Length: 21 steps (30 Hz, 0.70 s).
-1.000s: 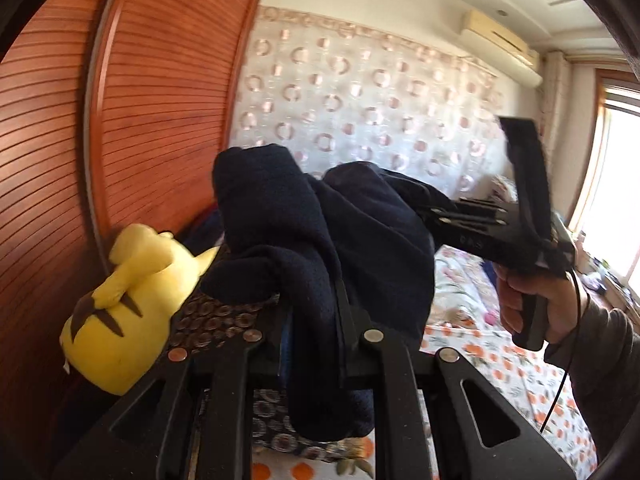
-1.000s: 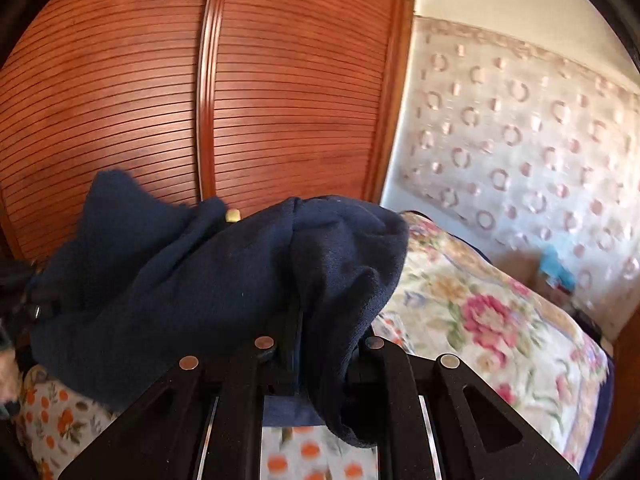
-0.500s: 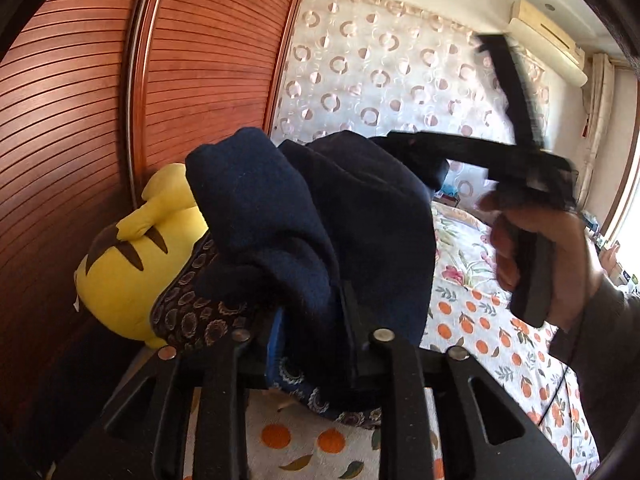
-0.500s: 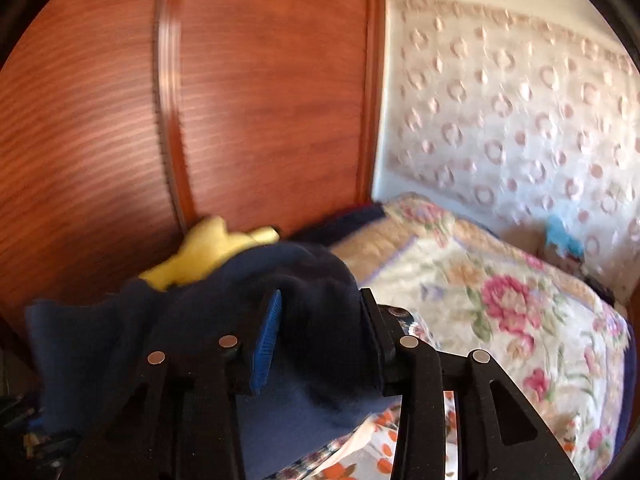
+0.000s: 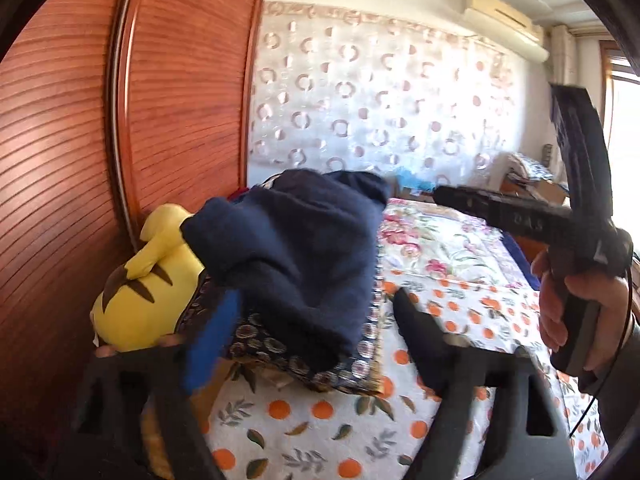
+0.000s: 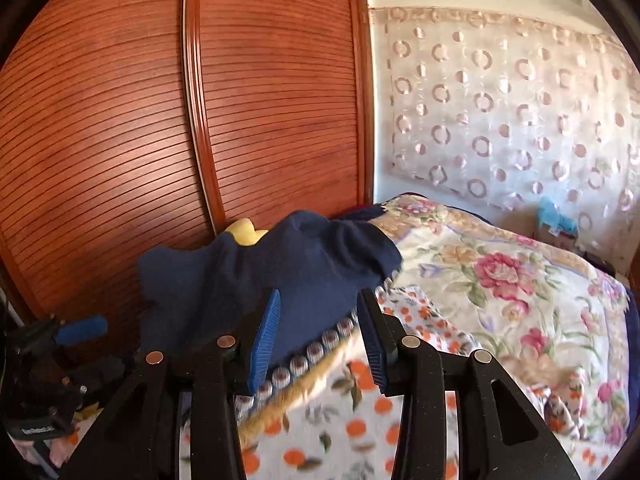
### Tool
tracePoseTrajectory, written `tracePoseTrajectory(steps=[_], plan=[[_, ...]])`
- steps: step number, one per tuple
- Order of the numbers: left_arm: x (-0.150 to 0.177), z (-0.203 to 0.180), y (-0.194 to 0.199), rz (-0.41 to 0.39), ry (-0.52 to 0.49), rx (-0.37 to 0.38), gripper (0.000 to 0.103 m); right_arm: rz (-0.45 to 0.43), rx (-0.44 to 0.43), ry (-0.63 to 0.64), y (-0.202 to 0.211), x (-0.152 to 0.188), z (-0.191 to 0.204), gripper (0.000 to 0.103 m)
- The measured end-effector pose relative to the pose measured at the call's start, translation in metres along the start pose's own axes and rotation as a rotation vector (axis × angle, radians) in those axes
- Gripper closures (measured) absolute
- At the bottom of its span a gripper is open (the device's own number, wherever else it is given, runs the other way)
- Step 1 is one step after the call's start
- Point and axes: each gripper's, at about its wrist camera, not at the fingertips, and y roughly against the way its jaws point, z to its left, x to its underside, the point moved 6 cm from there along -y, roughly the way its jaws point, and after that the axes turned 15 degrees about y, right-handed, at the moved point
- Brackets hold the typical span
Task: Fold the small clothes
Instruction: 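Carry the bundle with both grippers onto the patterned pillow by the yellow toy, then open both grippers and release the bundle on the pillow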
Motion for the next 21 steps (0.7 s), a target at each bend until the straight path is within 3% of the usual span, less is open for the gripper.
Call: tracePoseTrajectory(steps=[8,14,21], plan=[[0.021,-0.043,0.033,0.010,-0.117,0.053,0.018,-0.020,0.056,-0.048,0.104,0.034,0.024,0.036],[0.032,-0.078,0.061,0.021,-0.156,0.130,0.018,-0.026,0.135,-0.103,0.172,0.052,0.039,0.033],[0.053,-0.119,0.091,0.024,-0.211,0.185,0.018,-0.013,0.300,-0.158,0.248,0.082,0.058,0.032]])
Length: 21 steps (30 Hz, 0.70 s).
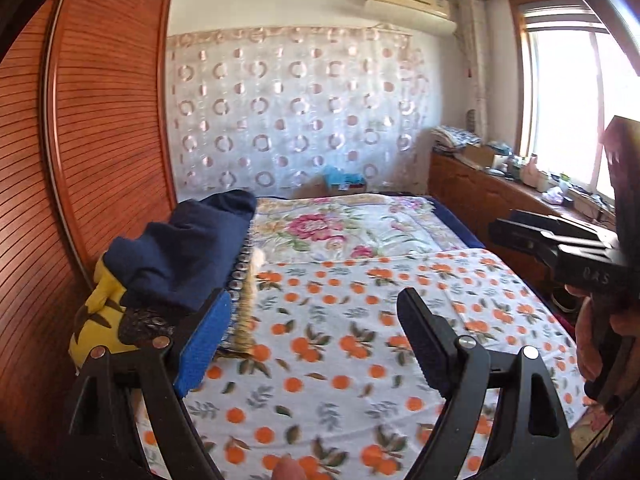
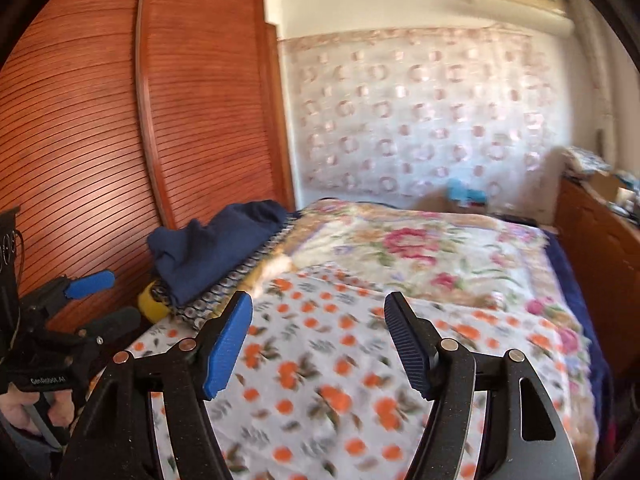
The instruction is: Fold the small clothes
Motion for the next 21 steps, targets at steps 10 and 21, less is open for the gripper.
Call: tracePoseTrajectory(steps=[10,21], plan=[[0.013,-0.054,0.022,0.000,-0.035,0.070,0.018,0.001,0.213,-0.053,0.095,0.028,0.023,0.022],[0.016,-0.075,0.036,-0.035,-0.037,0.070,0.018,-0.001,0.312,-0.073,0.123,0.029,0.069,0.022]])
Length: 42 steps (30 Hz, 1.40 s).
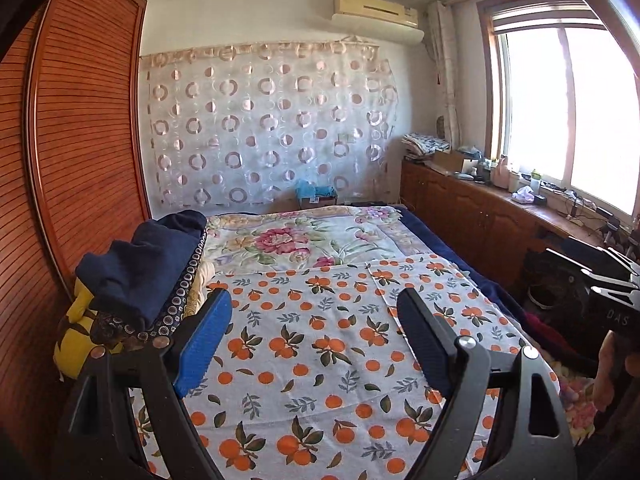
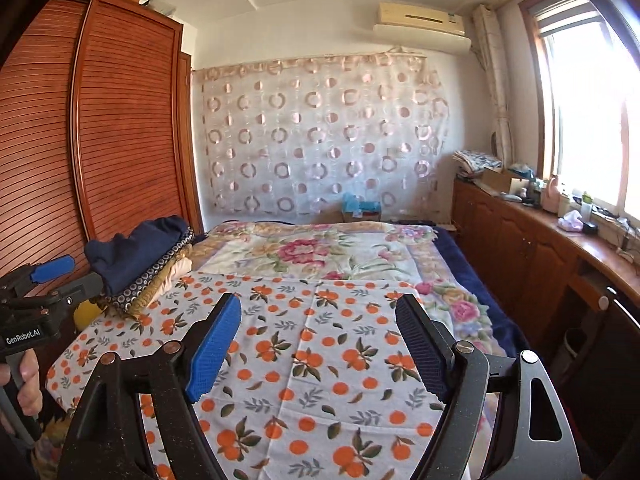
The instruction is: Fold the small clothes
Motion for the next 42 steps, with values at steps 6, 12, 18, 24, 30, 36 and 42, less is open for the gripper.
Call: tracePoseTrajectory(steps=[6,12,18,24,30,36,42], plan=[[-0.001,0.001,0.001,-0.003,0.004,-0.007,0.018,-0.003,0.008,-0.015,0.005,0.004,0.016,0.022],[-0.001,0.004,0.000,-0.002,0.009,-0.009,0.018,0.000,0.017,-0.020,0.000,0.007,0.019,0.022],[-0.001,0.006,0.002,-0.003,0.012,-0.012,0.018,0.001,0.014,-0.031,-0.012,0.009,0.005,0.022],[-0.001,0.004,0.001,-0.003,0.013,-0.011,0.018,-0.007,0.015,-0.032,-0.015,0.013,-0.002,0.022],[-0.002,0.007,0.002,-0.006,0.012,-0.018,0.018,-0.012,0.008,-0.032,-0.014,0.017,-0.005,0.022],[-0.002,0.007,0.002,-0.006,0.012,-0.018,0.018,-0.015,0.008,-0.027,-0.015,0.017,-0.005,0.022],[0.001,0.008,0.002,-0.004,0.012,-0.020,0.018,-0.017,0.009,-0.023,-0.016,0.020,-0.011,0.022]])
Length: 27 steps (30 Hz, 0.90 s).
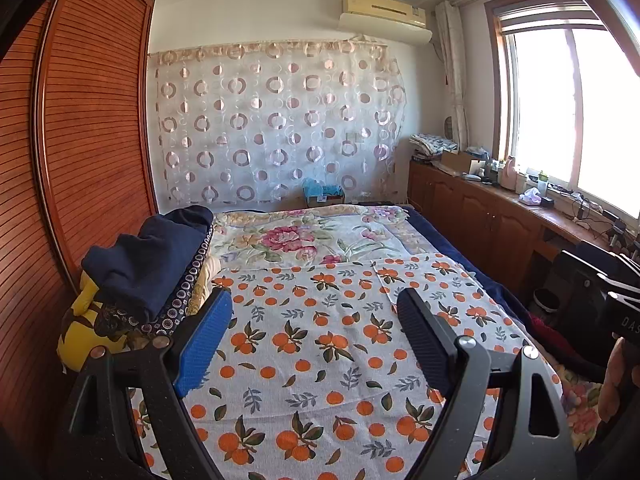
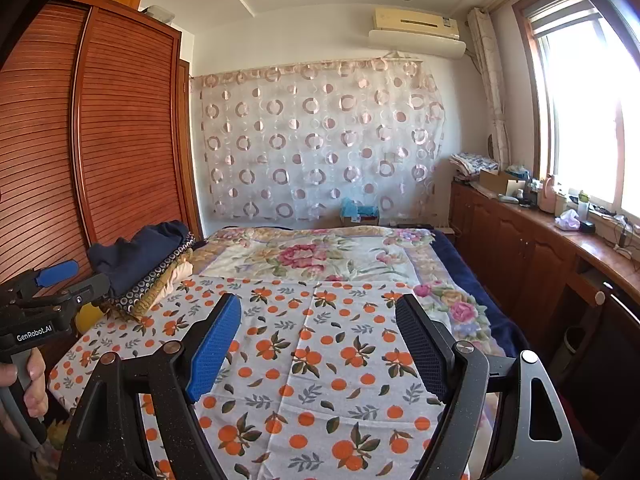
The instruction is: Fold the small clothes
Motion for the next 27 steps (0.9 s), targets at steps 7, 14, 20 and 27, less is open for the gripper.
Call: tracePoseTrajectory(steps=[7,14,20,27], plan=[[-0.0001,-0.0001,-0.0007,0.000,0.000,-0.001,0.018,-0.002,0.001,0.002,-0.0009,-0.0002,-0.0007,0.022],[0.0004,0.0008,0.0005,-0.003,0.000,-0.001,0.018,-0.001,-0.003,0.002,-0.0029,0.0011,-0.0030,0.022],[-0.0002,0.0044,0.0035,-0.012,0.000,-0.009,0.018,-0.001,-0.001,0.004,-0.0042,0.0026,-0.0045,0.022],[-0.0001,0.0044,0.0035,-0.013,-0.001,-0.010,0.018,-0.002,-0.002,0.004,-0.0043,0.0034,-0.0046,0.022]])
